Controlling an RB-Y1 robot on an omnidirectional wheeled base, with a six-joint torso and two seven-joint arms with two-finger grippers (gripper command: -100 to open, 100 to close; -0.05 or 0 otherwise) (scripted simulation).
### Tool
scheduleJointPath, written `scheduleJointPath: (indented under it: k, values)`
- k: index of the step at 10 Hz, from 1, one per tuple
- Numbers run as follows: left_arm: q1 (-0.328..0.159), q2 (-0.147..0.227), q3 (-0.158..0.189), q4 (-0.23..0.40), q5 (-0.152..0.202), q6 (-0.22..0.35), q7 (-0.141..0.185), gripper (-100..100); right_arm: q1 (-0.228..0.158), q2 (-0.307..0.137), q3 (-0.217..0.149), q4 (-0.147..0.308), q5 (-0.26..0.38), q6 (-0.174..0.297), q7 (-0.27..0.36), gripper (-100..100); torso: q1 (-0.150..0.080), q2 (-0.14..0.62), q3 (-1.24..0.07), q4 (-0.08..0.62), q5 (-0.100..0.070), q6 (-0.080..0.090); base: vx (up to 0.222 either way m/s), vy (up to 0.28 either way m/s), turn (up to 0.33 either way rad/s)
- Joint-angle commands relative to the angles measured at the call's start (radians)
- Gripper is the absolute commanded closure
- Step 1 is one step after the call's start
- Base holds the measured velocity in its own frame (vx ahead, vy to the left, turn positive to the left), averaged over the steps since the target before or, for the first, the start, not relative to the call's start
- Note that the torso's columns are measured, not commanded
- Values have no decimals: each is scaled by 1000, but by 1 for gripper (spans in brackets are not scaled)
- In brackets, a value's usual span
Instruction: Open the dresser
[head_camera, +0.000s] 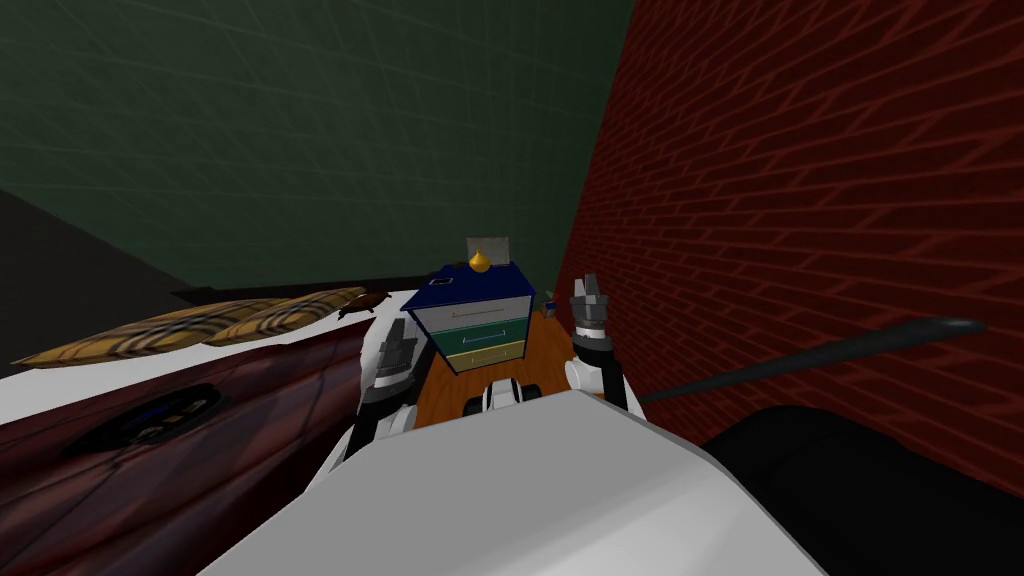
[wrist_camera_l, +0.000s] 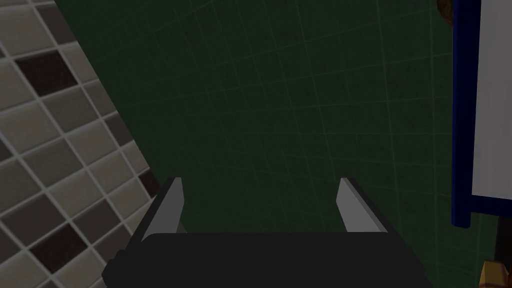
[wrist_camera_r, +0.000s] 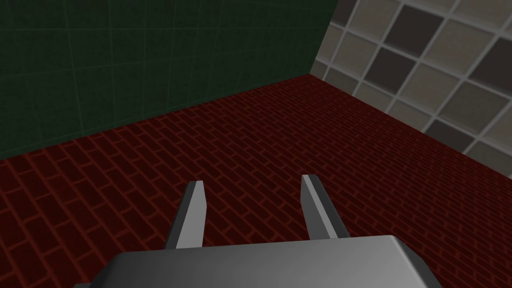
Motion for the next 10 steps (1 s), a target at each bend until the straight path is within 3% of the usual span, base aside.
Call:
scheduleJointPath:
  k: [1,10]
  values:
    - [-15,8,3,65,-7,-37,-4,-100,0,0,0,0,0,0,0,0,1,-1,-1,0,0,0,58,9,-4]
    - [-63,18,12,317,-38,-201,-17,-100,0,0,0,0,0,0,0,0,0,0,0,0,0,0,54,0,-6]
